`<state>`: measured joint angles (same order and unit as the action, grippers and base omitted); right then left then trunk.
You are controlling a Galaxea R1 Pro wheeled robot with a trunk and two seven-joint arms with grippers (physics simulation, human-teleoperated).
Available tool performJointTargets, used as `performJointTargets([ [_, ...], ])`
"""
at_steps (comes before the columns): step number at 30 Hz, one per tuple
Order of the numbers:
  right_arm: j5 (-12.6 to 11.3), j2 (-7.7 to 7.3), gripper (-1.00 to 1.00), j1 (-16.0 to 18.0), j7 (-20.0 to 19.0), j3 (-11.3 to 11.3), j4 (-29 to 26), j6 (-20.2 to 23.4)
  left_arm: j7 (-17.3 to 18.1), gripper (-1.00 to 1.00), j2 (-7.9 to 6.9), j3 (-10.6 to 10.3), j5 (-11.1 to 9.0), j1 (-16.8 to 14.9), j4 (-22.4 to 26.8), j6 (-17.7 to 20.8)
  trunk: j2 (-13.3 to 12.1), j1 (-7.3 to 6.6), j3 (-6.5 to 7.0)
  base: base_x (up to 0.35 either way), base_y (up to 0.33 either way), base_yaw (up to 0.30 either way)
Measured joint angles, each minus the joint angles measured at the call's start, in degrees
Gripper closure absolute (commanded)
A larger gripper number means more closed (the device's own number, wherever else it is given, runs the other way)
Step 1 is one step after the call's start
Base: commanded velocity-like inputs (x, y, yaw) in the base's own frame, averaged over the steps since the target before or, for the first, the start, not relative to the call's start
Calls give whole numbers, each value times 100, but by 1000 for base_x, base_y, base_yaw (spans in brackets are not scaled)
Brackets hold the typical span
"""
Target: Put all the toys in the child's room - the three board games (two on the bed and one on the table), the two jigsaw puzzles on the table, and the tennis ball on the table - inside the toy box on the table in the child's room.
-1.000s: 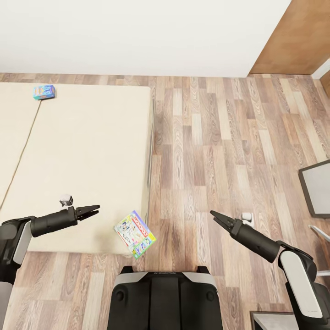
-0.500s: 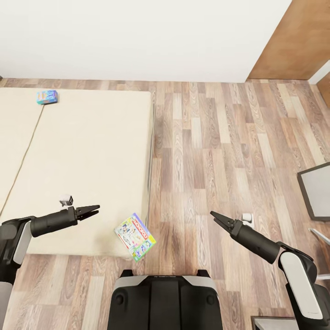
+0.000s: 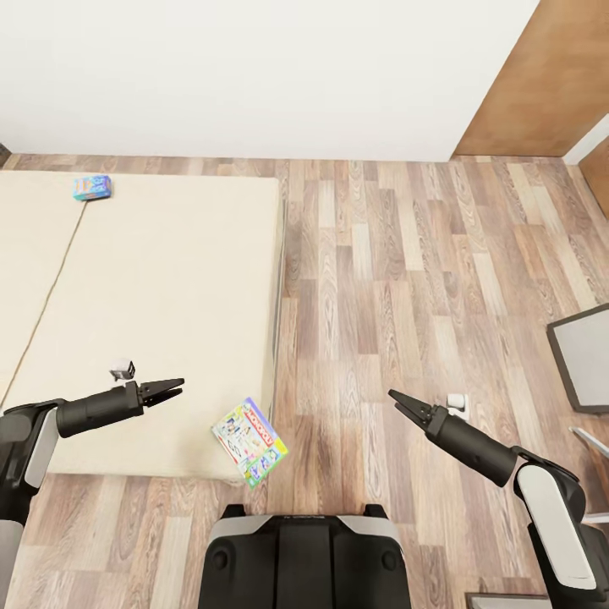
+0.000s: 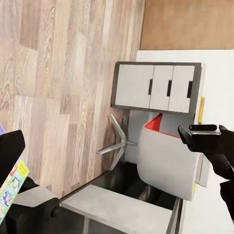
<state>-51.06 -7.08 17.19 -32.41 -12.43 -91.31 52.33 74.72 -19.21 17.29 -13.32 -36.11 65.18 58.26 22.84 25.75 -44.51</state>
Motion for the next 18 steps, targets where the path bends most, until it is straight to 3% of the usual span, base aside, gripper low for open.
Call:
performJointTargets([
  [18,17,-20,-100,-17,-6,2,14,-270,0,-100,6,-7,0,0,0,-9,0,0,171,0,0,0],
])
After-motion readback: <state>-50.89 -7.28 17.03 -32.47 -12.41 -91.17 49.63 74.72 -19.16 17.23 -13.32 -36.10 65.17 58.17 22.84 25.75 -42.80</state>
